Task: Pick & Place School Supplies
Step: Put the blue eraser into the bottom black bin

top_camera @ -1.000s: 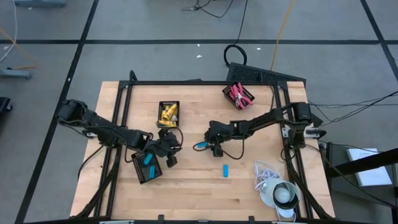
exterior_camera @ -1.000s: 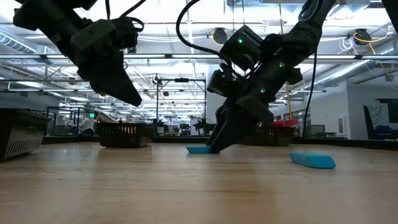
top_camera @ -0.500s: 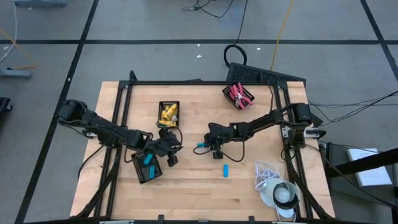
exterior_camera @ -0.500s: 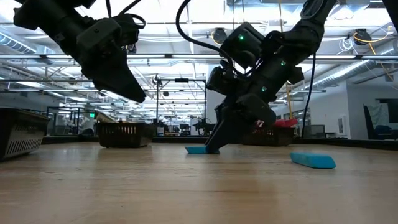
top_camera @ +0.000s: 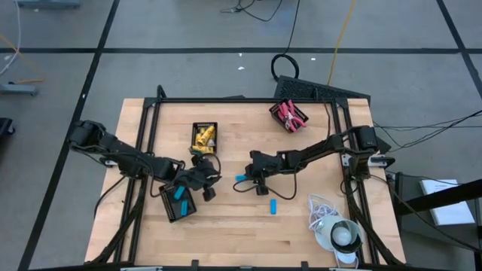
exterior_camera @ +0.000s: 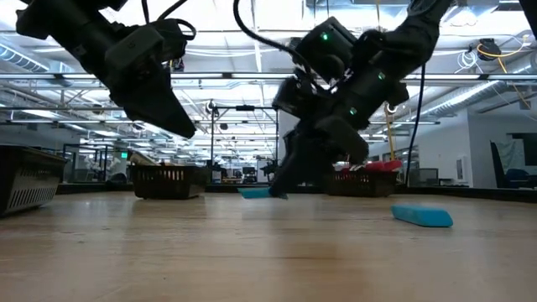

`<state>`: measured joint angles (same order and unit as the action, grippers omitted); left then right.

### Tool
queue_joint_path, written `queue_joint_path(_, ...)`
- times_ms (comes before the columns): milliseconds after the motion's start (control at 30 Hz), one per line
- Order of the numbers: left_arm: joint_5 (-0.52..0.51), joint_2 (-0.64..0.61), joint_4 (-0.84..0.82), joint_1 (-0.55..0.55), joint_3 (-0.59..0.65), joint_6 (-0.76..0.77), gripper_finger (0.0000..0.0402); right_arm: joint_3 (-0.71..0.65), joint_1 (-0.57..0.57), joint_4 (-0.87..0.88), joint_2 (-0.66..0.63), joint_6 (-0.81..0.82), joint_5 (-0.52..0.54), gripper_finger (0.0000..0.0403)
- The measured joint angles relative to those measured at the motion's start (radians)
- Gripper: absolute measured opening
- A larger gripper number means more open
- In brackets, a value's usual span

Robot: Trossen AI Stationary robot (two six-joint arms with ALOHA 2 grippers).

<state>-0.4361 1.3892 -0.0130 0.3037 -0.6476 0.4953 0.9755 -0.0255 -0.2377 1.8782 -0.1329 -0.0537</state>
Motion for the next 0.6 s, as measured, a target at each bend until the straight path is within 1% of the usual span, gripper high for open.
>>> queue_joint_path(233,-0.04,-0.008,-0.079,0.053,0.0,0.041,0.0076,0.092,-0.024,0.036,-0.003,-0.041,0.005,0.0044)
queue_joint_path(433,-0.137,-0.067,-0.223,0.152,0.0,0.136,0.0076,0.182,-0.036,0.066,-0.004,-0.08,0.005,0.0044)
queue_joint_path(600,-0.216,-0.116,-0.287,0.248,0.0,0.2,0.0076,0.244,-0.041,0.066,-0.004,-0.096,0.002,0.0044)
